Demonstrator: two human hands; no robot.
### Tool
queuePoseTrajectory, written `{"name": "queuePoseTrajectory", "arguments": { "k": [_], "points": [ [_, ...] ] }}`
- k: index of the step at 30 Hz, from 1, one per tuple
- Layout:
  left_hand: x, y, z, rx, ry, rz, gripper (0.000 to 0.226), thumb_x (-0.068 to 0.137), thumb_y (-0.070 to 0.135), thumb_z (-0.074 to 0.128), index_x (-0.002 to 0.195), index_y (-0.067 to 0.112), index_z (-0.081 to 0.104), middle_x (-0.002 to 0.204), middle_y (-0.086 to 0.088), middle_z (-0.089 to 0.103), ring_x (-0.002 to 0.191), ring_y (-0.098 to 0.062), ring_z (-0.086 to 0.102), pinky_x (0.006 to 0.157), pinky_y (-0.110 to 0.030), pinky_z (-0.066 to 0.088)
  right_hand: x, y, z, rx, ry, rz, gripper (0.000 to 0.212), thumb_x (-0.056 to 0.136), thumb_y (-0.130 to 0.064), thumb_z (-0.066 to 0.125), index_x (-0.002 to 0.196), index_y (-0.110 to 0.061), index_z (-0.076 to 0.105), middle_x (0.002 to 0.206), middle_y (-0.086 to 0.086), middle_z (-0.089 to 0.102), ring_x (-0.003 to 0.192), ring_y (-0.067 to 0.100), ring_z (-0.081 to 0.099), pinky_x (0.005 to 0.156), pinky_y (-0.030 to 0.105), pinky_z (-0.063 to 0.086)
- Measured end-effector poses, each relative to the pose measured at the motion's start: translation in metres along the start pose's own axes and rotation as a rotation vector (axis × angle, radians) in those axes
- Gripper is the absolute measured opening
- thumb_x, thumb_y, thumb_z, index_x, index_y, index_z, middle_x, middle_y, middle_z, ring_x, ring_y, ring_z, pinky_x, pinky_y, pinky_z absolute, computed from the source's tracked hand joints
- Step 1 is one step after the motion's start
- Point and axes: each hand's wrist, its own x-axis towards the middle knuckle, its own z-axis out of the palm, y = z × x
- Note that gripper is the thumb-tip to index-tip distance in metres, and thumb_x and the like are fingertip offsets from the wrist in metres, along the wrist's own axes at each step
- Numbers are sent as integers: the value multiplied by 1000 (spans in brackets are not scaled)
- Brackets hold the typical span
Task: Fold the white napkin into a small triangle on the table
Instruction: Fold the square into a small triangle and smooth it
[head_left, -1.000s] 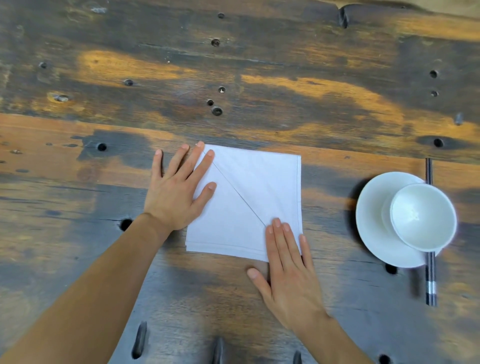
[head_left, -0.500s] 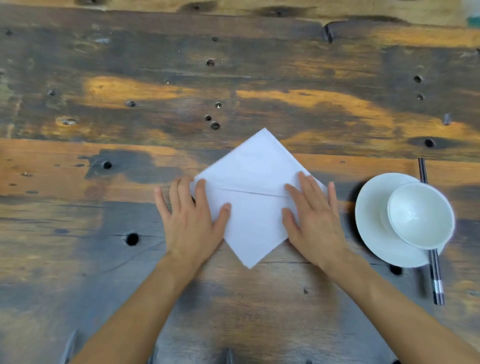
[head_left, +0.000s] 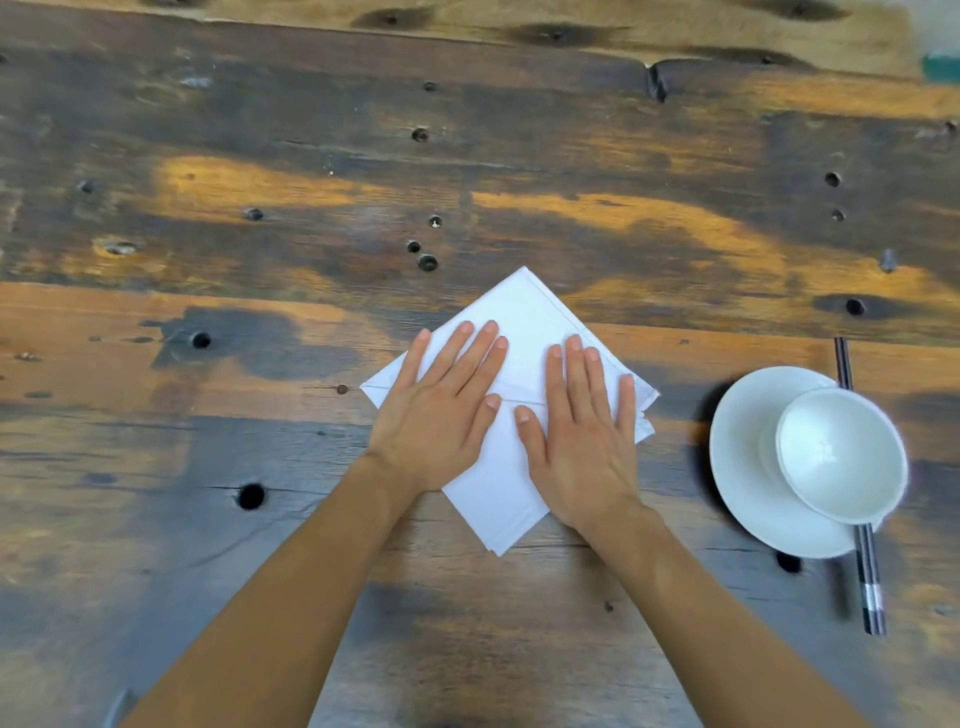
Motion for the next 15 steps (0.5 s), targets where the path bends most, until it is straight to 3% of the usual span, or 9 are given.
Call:
{"name": "queuePoseTrajectory", "arguments": {
  "k": [9, 15],
  "points": [
    [1, 0, -4, -8, -16, -6, 61, 108, 42, 14, 164, 16, 16, 172, -3, 9, 159, -24, 6, 127, -55, 10, -12, 7, -5, -14, -56, 36, 73, 103, -51, 12, 160, -10, -8, 168, 6, -15, 155, 19, -15, 124, 46, -13],
    [-16, -32, -9, -29, -52, -26, 62, 106, 43, 15, 164, 21, 15, 172, -1, 9, 159, -22, 7, 127, -53, 8, -13, 20, -7, -26, -71, 46, 78, 100, -65, 10, 160, -21, -11, 168, 4, -18, 155, 21, -16, 122, 54, -13]
  ]
}}
